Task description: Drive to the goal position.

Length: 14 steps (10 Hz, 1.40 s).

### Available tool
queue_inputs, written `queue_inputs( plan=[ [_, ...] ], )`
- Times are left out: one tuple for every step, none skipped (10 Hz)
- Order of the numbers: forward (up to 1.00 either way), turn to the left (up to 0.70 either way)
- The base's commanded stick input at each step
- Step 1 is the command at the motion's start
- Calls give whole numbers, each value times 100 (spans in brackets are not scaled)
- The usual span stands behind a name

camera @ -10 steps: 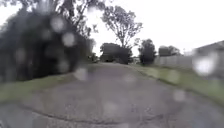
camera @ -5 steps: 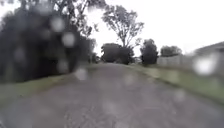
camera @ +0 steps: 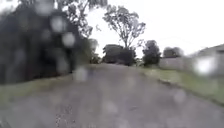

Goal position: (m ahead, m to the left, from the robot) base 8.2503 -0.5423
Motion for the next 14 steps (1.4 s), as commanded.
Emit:
queue_inputs(
  plan=[
    [100, 0],
    [100, 0],
    [100, 0],
    [100, 0],
    [100, 0],
    [100, 0],
    [100, 0],
    [100, 0],
    [100, 0],
    [100, -7],
    [100, -20],
    [100, -32],
    [100, -36],
    [100, -28]
  ],
)
